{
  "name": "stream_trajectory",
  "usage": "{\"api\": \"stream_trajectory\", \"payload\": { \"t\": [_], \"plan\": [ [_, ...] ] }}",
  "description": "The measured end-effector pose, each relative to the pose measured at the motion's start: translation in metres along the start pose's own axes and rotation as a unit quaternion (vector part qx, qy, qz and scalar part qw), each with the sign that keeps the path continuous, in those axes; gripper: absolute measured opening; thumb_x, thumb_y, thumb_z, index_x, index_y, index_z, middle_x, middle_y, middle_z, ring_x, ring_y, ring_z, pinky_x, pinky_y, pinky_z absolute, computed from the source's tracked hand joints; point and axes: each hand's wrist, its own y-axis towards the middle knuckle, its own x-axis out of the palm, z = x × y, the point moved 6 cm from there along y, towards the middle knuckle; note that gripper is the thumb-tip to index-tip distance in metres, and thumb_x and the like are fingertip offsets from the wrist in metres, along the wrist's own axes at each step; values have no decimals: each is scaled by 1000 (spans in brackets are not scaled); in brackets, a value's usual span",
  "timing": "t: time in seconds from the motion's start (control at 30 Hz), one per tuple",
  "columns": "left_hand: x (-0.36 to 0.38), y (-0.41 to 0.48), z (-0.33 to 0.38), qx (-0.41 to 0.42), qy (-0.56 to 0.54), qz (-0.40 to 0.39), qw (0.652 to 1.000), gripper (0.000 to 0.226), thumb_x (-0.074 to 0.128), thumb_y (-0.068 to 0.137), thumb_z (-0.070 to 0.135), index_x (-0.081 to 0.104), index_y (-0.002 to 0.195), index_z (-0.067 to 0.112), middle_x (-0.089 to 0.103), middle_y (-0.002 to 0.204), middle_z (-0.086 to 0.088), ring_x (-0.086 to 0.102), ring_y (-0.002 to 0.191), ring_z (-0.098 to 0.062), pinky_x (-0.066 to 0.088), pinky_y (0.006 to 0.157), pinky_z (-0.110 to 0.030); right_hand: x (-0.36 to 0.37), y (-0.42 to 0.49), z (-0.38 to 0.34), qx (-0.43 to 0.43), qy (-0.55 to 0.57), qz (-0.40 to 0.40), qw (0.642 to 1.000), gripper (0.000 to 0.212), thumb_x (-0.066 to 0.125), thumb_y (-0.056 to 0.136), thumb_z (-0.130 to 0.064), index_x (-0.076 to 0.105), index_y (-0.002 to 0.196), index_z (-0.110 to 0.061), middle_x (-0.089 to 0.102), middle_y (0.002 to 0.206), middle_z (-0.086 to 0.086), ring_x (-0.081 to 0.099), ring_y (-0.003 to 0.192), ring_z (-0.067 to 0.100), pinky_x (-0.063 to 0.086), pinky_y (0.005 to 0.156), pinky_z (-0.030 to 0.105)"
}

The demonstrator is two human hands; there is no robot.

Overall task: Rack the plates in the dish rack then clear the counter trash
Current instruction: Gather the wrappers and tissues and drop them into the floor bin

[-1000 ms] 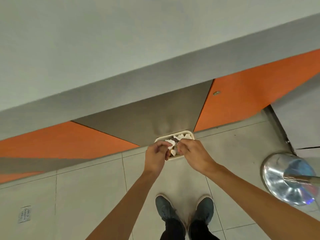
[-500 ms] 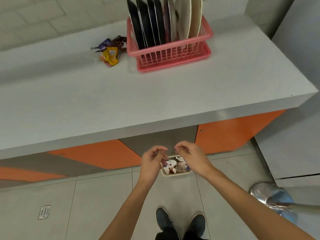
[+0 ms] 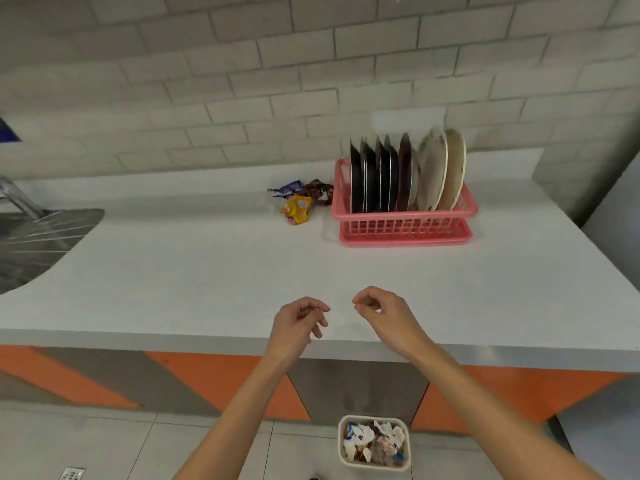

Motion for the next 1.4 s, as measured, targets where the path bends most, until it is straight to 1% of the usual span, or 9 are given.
{"api": "stream_trajectory", "payload": {
  "t": [0.27,0.43,0.67,0.73,0.83,0.97,1.07,1.27,1.4],
  "plan": [
    [-59,90,13,27,51,14,998,25,49,90,5,70,92,18,71,77,0,62,61,-10,43,56,-18,32,92,-30,4,-55,-12,998,20,55,94,-15,66,111,-17,66,106,-2,60,95,9,44,75,12],
    [-89,158,-3,20,104,4,994,20,52,91,6,68,96,17,68,89,-3,63,70,-15,40,52,-11,71,152,-3,82,-160,-61,982,42,53,97,-27,51,137,-15,50,139,9,48,127,23,36,105,28],
    [-99,254,-13,63,287,-49,955,14,57,91,13,67,89,23,55,106,7,60,92,-13,46,80,-23,105,202,10,150,-286,-107,940,65,36,101,-47,10,156,-23,-4,163,8,-2,150,31,11,120,47],
    [-96,285,-13,81,320,-60,942,14,58,90,15,66,97,24,53,118,4,56,110,-16,47,90,-29,112,208,20,173,-345,-125,914,69,34,99,-53,11,155,-19,-6,163,10,-3,149,33,14,119,51],
    [-95,334,-8,113,369,-66,920,39,60,88,14,56,127,20,43,140,-2,42,128,-21,45,98,-36,122,220,22,190,-388,-113,895,77,36,96,-59,16,154,-12,-2,162,13,2,148,37,21,117,50],
    [-95,389,0,151,398,-5,905,48,61,88,16,53,134,19,35,147,-7,37,133,-29,45,100,-44,131,226,21,200,-393,-112,890,87,41,93,-62,13,153,-5,-4,161,15,0,148,40,26,116,48],
    [-86,414,-16,130,450,-27,883,60,65,85,28,46,141,23,31,153,-6,32,136,-32,41,104,-45,129,225,26,200,-404,-108,886,89,41,92,-63,11,153,-6,-5,161,15,-1,148,40,27,116,47],
    [-66,398,-49,135,430,-41,892,31,63,86,35,59,107,12,53,118,-6,47,112,-27,46,90,-39,123,230,28,202,-411,-95,884,89,42,89,-68,24,149,-5,5,159,13,8,145,41,34,112,44],
    [-69,357,-66,174,362,-16,916,21,69,80,20,48,78,14,53,93,-6,52,91,-26,37,68,-28,125,233,22,193,-425,-101,878,87,39,89,-69,29,147,-5,14,156,13,15,143,40,35,109,41]
  ]
}}
